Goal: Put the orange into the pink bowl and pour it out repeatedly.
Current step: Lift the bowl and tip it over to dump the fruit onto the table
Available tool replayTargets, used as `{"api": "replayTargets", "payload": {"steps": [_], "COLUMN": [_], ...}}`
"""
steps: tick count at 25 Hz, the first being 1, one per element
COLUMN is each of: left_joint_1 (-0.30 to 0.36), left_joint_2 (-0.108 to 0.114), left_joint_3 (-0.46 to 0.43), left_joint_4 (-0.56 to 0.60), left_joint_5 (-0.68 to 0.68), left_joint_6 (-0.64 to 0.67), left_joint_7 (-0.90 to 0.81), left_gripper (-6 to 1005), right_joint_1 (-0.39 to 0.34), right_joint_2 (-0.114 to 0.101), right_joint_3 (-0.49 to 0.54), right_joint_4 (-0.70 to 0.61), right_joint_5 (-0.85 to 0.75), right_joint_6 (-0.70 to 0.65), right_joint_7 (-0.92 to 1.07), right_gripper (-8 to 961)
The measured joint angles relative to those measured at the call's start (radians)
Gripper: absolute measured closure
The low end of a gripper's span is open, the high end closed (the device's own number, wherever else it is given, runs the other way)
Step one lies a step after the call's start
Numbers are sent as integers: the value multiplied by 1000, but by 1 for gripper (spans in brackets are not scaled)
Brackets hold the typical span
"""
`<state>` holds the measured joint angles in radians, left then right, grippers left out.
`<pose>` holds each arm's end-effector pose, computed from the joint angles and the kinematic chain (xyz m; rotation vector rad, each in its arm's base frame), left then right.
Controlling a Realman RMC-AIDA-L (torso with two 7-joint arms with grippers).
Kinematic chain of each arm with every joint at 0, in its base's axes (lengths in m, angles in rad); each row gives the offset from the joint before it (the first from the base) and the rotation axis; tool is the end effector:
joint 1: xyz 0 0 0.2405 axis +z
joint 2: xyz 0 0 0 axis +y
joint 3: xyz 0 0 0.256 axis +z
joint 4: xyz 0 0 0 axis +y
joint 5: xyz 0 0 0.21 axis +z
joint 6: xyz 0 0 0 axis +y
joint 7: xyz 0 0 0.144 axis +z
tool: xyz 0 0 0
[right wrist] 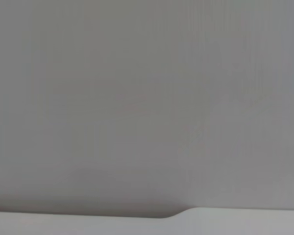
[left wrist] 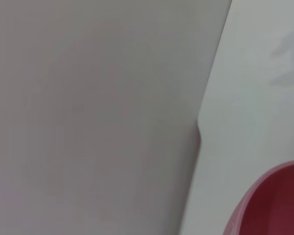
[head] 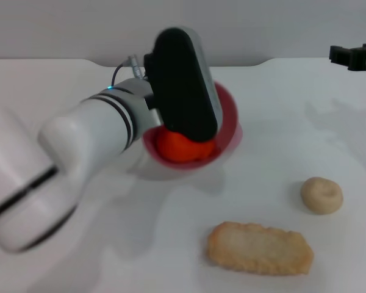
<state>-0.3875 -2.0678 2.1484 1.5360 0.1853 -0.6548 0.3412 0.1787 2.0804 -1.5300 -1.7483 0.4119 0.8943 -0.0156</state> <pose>-0.1113 0.3454 -0.0702 -2.1903 0.3135 0.2933 0.1899 0.3546 0.0640 -1.8651 1.0644 0.2702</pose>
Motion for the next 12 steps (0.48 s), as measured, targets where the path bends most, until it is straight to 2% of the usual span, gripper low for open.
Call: {"api": "replayTargets", "payload": {"steps": [1,3,4,5,12], "left_joint_1": [15,15,32,65,57], "left_joint_2": [-1,-1,-2,-3,0], "left_joint_3": [21,21,38,59,113], "left_joint_4": [7,7,16,39,0], "left_joint_5": [61,61,118,279,540], "left_joint_6": [27,27,53,117,116], "left_joint_7": [-19,-19,-44,-146,-168], "left_gripper": [958,958,958,958,958], "right_joint_1": [1,3,4,4,12], "right_joint_2": [0,-1,-2,-2,-3], "right_joint_3": [0,0,-1,-1,-2], "right_joint_4": [4,12,15,16,22], "right_joint_5": [0,0,1,1,12], "right_joint_6": [0,1,1,1,2], "right_joint_7": [0,-1,-1,-2,-13], "right_gripper": [340,341,341,341,342]}}
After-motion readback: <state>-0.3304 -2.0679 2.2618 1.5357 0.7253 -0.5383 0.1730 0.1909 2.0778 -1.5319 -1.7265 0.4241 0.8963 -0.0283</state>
